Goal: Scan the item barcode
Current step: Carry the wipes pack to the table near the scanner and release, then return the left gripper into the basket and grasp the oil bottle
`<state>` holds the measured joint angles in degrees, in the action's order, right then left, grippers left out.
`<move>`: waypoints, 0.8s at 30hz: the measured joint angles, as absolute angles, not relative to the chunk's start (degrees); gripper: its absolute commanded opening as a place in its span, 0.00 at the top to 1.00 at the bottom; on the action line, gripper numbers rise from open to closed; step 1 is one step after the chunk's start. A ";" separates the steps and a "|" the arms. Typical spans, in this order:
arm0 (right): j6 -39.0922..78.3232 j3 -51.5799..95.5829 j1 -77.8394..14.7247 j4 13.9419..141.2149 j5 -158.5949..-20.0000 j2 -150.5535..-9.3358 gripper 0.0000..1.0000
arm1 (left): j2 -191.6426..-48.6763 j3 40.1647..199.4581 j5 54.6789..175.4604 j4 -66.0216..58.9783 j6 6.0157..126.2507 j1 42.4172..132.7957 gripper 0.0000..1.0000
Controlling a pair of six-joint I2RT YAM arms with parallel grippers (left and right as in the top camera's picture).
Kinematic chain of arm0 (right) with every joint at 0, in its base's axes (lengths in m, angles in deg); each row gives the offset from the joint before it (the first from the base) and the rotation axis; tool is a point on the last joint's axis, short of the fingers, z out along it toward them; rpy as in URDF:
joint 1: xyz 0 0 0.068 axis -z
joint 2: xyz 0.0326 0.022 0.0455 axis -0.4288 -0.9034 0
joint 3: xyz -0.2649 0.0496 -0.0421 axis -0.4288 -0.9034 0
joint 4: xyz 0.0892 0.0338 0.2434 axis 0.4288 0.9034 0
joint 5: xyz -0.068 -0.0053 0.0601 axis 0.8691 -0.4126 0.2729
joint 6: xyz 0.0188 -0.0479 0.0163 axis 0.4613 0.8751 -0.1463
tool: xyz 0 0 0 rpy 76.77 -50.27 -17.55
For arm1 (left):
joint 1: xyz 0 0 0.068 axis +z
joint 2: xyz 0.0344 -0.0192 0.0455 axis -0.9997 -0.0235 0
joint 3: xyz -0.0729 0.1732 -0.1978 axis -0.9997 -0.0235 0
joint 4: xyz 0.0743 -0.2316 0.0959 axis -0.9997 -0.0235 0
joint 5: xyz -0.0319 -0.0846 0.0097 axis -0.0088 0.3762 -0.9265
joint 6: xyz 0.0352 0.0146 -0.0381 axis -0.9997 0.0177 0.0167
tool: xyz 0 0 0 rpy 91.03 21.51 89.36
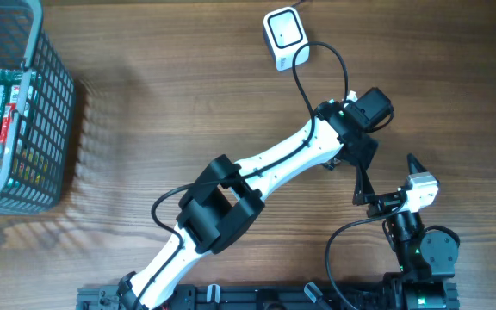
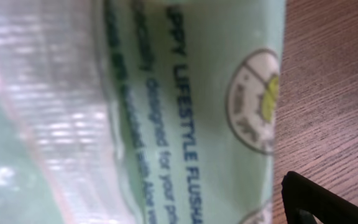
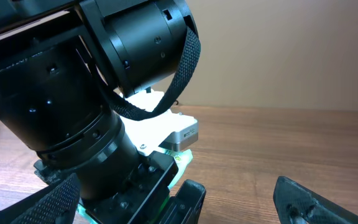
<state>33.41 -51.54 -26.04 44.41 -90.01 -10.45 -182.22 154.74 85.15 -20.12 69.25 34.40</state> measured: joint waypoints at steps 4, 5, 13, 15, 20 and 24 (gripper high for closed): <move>33.41 -51.54 -26.04 44.41 -90.01 -10.45 0.00 | -178.73 155.02 84.10 -19.47 68.55 35.20 0.00; 33.41 -51.54 -26.04 44.41 -90.01 -10.45 0.00 | -176.43 155.39 82.77 -19.36 67.85 35.62 0.00; 33.43 -51.54 -26.04 44.41 -90.01 -10.45 0.00 | -157.94 156.38 70.18 -24.56 64.00 44.87 0.00; 33.41 -51.54 -26.04 44.39 -90.01 -10.45 0.00 | -151.08 156.38 68.38 -26.90 63.85 52.67 0.00; 33.41 -51.54 -26.04 44.41 -90.03 -10.45 0.00 | -132.48 157.10 65.39 -32.27 66.54 82.59 0.00; 33.41 -51.54 -26.02 44.39 -90.01 -10.45 0.00 | -128.85 157.23 64.80 -42.33 69.23 108.10 0.00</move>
<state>33.41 -51.54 -26.02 44.39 -90.01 -10.45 -128.85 157.23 64.80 -42.33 69.23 108.10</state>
